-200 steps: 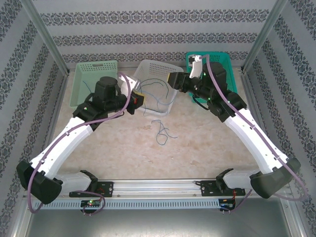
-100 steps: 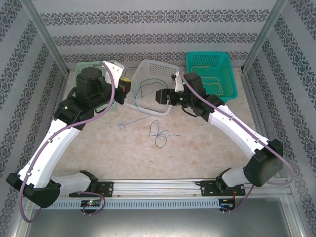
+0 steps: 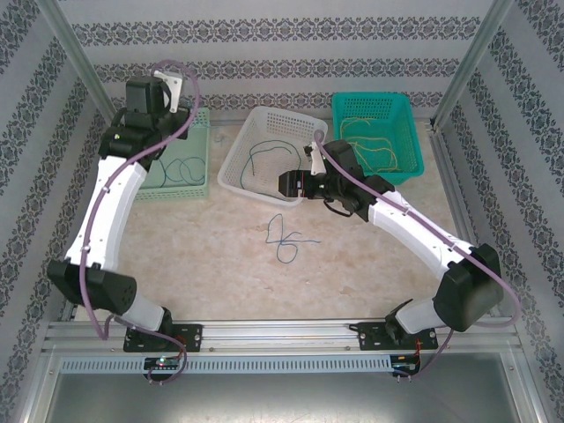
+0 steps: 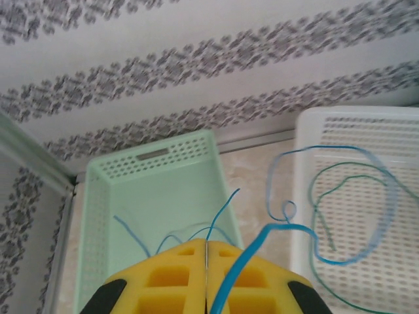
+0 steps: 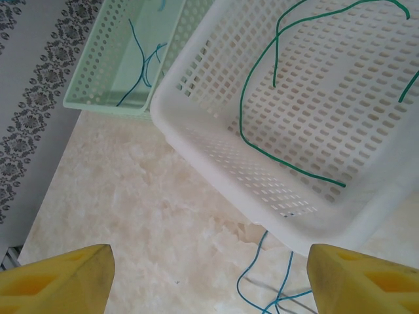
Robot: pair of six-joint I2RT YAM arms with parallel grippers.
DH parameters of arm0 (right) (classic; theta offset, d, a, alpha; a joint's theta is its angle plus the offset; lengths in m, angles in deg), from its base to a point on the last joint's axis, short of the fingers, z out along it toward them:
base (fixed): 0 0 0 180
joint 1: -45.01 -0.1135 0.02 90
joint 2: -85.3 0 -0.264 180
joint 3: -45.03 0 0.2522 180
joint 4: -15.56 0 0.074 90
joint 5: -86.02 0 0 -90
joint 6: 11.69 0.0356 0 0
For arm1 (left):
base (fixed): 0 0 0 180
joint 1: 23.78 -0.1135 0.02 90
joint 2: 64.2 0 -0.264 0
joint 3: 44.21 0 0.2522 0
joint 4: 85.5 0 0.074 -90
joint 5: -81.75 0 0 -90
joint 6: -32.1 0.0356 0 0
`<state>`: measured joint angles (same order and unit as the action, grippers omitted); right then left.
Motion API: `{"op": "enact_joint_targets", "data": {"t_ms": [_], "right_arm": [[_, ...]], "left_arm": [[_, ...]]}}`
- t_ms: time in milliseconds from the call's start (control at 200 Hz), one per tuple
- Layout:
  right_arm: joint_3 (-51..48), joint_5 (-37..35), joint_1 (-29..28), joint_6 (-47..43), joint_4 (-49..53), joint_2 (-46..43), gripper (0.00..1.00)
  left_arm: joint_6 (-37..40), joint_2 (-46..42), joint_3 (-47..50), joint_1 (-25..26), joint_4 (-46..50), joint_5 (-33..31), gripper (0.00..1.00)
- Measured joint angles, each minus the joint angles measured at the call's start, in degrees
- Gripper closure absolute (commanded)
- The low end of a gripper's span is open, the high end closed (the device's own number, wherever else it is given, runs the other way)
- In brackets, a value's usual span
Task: Untangle the cables
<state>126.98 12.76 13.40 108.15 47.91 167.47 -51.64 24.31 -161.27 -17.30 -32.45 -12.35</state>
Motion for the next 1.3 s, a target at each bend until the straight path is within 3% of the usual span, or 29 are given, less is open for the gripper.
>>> {"op": "enact_joint_targets", "data": {"t_ms": [305, 615, 709, 939, 1059, 1119, 1199, 1234, 1299], "right_arm": [[-2.3, 0.0, 2.3, 0.0, 0.3, -1.6, 0.22], [-2.3, -0.2, 2.6, 0.0, 0.5, -1.8, 0.23], [-2.3, -0.2, 2.6, -0.3, 1.6, -1.8, 0.25], [-3.7, -2.6, 2.2, -3.3, 6.4, -1.1, 0.31], [-5.4, -4.2, 0.0, -4.6, 8.6, 1.4, 0.33], [-5.9, -5.0, -1.6, -5.2, 9.7, 3.0, 0.33], [-5.9, -5.9, -3.6, -6.3, 10.4, 5.6, 0.33], [-5.9, -6.2, -4.2, -6.6, 10.6, 6.6, 0.34], [-5.9, -7.1, -5.0, -7.3, 11.2, 8.8, 0.37]], "left_arm": [[-0.3, 8.5, -9.1, -7.1, 3.0, 1.6, 1.00], [-4.2, 17.7, -9.6, -12.0, 4.2, 6.2, 1.00], [-5.5, 20.3, -9.5, -13.0, 4.9, 7.6, 0.92], [-8.6, 24.5, -9.4, -14.2, 5.3, 9.8, 0.88], [-10.9, 26.3, -9.4, -15.6, 5.4, 11.1, 0.60], [-11.3, 26.4, -8.7, -16.2, 5.5, 11.5, 0.37], [-12.6, 26.2, -7.7, -16.7, 5.4, 12.2, 0.17], [-13.2, 25.7, -6.6, -16.6, 5.2, 12.7, 0.01], [-13.8, 24.1, -3.5, -16.6, 4.5, 13.4, 0.00]]}}
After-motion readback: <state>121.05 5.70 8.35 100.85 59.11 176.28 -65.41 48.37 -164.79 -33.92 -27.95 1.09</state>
